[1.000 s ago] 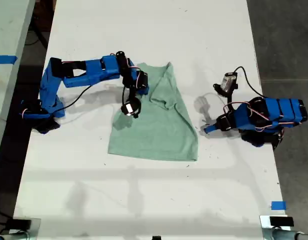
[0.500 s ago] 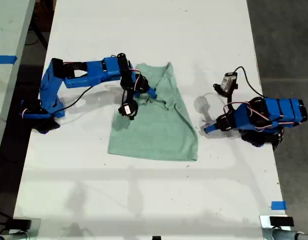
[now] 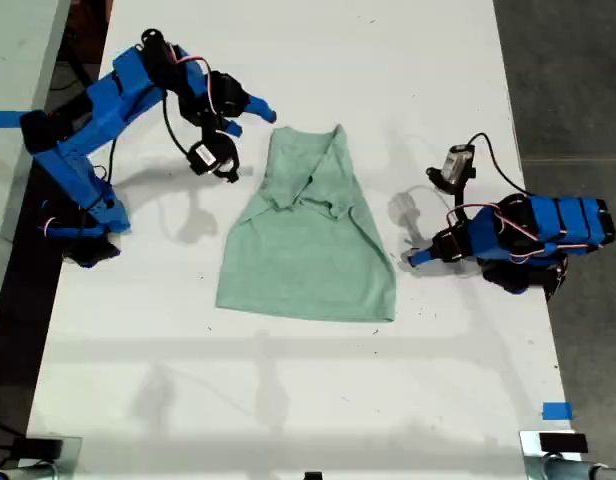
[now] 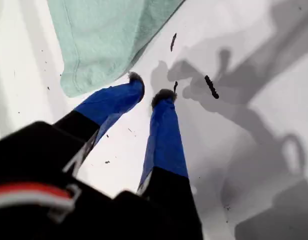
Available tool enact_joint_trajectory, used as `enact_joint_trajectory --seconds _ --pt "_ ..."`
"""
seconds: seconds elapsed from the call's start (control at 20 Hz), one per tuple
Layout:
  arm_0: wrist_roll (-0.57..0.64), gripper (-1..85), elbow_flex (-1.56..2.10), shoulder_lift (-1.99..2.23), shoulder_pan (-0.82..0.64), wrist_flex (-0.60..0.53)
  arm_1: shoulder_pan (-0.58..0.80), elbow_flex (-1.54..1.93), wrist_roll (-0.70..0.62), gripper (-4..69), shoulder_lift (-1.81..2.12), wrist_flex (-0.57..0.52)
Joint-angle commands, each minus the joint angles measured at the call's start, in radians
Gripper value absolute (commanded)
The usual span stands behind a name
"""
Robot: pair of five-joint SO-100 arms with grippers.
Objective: Fold t shirt
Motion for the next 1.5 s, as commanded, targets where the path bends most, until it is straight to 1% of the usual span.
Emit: enact_joint_trajectory --seconds 0.0,0.1,0.25,0.3,0.35,0.4,0.45,0.55,0.65,0.7,0.75,0.85,1.0,1.1,1.15,1.3,1.4,1.45 --pt "-0.078 24.4 0.502 0.437 0.002 -0.141 0.005 0.046 -0.012 7.6 0.005 -0.023" --pt "-0.207 22.3 0.831 0.756 0.109 -0.259 0.005 0.046 -0.012 7.7 0.005 -0.023" --pt "-0.448 19.2 1.275 1.169 0.359 -0.439 0.008 0.046 -0.012 8.2 0.005 -0.023" --pt "-0.497 18.4 1.408 1.301 0.422 -0.489 0.008 0.046 -0.012 8.3 0.005 -0.023" --pt "-0.515 17.9 1.519 1.430 0.446 -0.497 0.009 0.046 -0.012 8.5 0.005 -0.023" --pt "-0.537 17.8 1.592 1.565 0.445 -0.434 0.011 0.046 -0.012 8.7 0.005 -0.023" --pt "-0.491 17.0 1.654 1.681 0.439 -0.431 0.012 0.046 -0.011 9.0 0.005 -0.023" --pt "-0.471 16.3 1.675 1.684 0.453 -0.442 0.015 0.046 -0.011 9.1 0.005 -0.023" --pt "-0.416 15.1 1.775 1.695 0.436 -0.515 0.018 0.046 -0.009 9.2 0.005 -0.023" --pt "-0.403 14.5 1.853 1.695 0.405 -0.548 0.018 0.046 -0.009 9.0 0.005 -0.023" --pt "-0.367 11.8 1.862 1.654 0.368 -0.557 0.018 0.046 -0.009 8.9 0.005 -0.023" --pt "-0.356 10.6 1.862 1.692 0.360 -0.545 0.017 0.046 -0.009 8.6 0.005 -0.023" --pt "-0.356 12.1 1.861 1.690 0.379 -0.545 0.018 0.046 -0.009 8.6 0.005 -0.023" --pt "-0.356 19.0 1.861 1.690 0.416 -0.545 0.014 0.046 -0.009 8.3 0.005 -0.023" --pt "-0.364 20.1 1.861 1.690 0.442 -0.545 0.014 0.046 -0.009 8.3 0.005 -0.023" --pt "-0.357 16.7 1.861 1.690 0.443 -0.543 0.014 0.046 -0.011 8.3 0.005 -0.023" --pt "-0.357 11.0 1.861 1.690 0.436 -0.543 0.014 0.046 -0.009 8.1 0.005 -0.023" --pt "-0.357 9.9 1.861 1.690 0.430 -0.543 0.014 0.046 -0.009 7.9 0.005 -0.023"
